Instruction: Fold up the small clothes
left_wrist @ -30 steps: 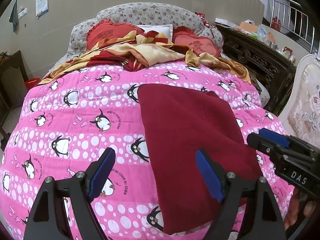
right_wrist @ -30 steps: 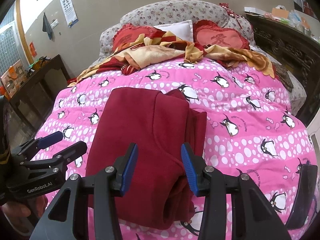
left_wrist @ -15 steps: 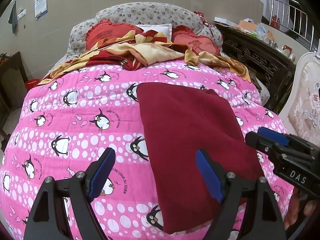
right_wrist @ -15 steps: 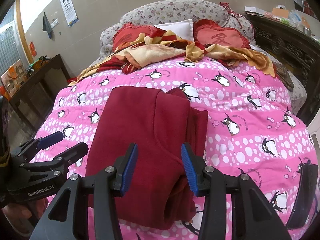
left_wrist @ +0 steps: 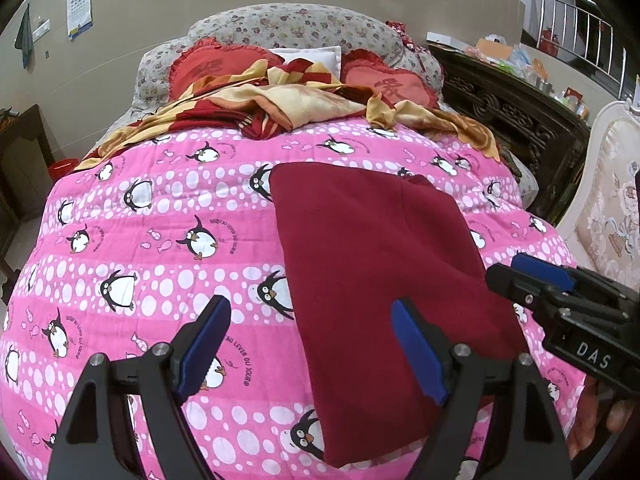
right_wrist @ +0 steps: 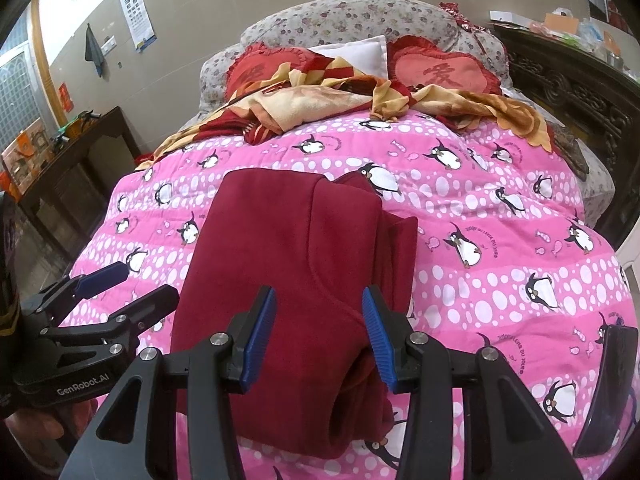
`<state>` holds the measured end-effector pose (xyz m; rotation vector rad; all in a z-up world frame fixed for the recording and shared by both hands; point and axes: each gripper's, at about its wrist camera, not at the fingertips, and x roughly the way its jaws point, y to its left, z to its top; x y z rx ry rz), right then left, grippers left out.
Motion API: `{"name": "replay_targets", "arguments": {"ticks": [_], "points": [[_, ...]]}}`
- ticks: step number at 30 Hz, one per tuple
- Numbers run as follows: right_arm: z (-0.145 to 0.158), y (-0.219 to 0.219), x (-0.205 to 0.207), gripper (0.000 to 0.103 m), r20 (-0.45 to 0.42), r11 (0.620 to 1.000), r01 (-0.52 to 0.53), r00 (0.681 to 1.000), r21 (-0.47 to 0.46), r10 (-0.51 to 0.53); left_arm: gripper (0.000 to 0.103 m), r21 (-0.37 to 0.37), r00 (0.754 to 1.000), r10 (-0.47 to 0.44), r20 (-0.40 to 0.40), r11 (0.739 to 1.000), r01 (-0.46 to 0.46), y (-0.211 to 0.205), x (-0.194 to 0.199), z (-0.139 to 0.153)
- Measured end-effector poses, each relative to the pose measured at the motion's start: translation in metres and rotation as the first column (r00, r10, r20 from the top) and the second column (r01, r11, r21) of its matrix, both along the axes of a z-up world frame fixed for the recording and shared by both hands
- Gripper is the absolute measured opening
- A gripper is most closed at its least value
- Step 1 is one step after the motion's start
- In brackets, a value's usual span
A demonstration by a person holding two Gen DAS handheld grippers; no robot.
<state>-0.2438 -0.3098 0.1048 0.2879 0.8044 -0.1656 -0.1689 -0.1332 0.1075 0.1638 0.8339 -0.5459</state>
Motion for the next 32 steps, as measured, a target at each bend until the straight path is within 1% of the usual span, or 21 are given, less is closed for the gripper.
{"name": "replay_targets", "arguments": {"ticks": [8,17,25,29,32], "points": [[-0.001,0.0,0.0,0.043,-0.002,1.0,-0.001,1.0,0.0,0.001,0.086,0.004,1.0,-0.005,-0.004,1.0,0.005,0.0,0.0,-0.002],[-0.01,0.005,-0.001,0.043,-0.014,1.0,-0.004,1.0,0.005,0.004,0.086,0.006,1.0,-0.011,-0.008,1.0,0.011,-0.001,0.0,-0.006],[-0.01,0.003,0.001,0.043,-0.024,1.0,-0.01,1.0,0.007,0.01,0.086,0.007,1.0,-0.012,-0.009,1.0,0.012,-0.001,0.0,-0.006],[-0.01,0.001,0.004,0.043,-0.032,1.0,-0.013,0.999,0.009,0.013,0.086,-0.009,1.0,-0.027,0.006,1.0,0.027,0.001,0.003,-0.009],[-0.01,-0.004,0.005,0.043,-0.029,1.0,-0.009,1.0,0.006,0.009,0.086,-0.022,1.0,-0.019,-0.012,1.0,0.019,0.008,0.012,-0.01]]}}
